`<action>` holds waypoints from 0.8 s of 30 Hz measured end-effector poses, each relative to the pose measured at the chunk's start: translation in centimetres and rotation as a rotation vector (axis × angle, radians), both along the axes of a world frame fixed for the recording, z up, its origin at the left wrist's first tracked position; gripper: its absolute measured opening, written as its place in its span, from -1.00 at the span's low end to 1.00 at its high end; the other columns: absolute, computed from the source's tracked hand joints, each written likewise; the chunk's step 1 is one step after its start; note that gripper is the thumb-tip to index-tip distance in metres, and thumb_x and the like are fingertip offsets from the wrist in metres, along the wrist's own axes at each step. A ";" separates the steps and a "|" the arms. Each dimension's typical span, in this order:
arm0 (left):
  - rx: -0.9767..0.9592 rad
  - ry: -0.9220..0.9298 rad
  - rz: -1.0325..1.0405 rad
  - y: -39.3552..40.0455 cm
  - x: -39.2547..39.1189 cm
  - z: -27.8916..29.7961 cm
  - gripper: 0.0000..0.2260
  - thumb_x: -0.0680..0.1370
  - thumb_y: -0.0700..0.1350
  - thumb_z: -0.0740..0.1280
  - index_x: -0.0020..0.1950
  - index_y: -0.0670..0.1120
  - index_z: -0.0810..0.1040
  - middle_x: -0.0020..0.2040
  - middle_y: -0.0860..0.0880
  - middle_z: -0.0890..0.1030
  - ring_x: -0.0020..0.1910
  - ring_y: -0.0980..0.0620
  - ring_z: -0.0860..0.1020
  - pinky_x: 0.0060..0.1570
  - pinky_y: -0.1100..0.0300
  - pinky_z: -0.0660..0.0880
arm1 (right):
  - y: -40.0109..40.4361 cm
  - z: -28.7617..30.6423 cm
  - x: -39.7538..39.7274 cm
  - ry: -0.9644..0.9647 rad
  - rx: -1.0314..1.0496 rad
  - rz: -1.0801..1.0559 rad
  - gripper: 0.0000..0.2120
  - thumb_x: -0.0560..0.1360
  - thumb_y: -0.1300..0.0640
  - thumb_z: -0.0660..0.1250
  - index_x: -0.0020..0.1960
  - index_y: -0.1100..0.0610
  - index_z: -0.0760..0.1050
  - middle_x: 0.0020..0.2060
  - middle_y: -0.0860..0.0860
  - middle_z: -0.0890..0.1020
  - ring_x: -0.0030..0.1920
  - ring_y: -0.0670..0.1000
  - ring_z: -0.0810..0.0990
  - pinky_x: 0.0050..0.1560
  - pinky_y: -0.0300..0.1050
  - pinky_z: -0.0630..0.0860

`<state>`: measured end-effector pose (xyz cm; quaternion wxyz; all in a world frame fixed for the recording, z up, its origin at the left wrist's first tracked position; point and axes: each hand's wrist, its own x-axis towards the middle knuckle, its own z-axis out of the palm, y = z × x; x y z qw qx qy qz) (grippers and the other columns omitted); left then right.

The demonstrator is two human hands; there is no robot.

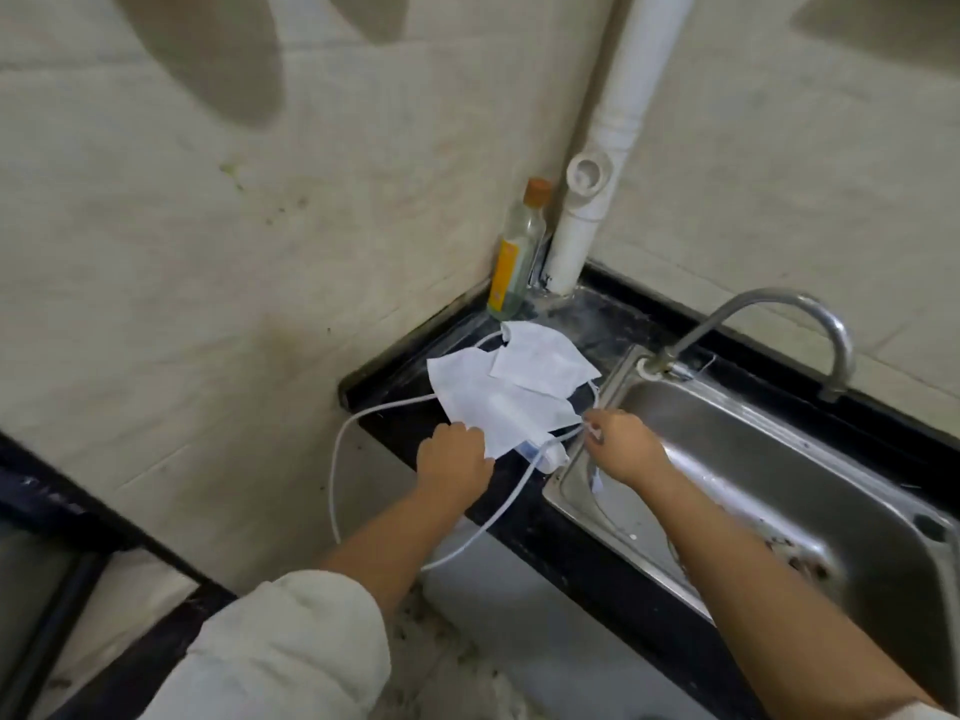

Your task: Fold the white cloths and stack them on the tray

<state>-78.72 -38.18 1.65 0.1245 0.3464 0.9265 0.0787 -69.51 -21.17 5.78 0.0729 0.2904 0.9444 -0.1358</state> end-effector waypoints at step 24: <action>0.593 0.150 -0.136 3.1 -6.5 0.4 -0.72 0.45 -0.08 0.19 -0.24 -0.19 0.63 -0.40 -0.07 0.60 -0.36 0.07 0.47 -0.28 0.25 0.37 | 6.2 -4.7 -7.1 0.070 0.051 0.330 -0.74 0.53 0.16 0.15 -0.04 0.24 0.59 -0.05 0.20 0.63 0.00 0.15 0.58 -0.06 -0.07 0.43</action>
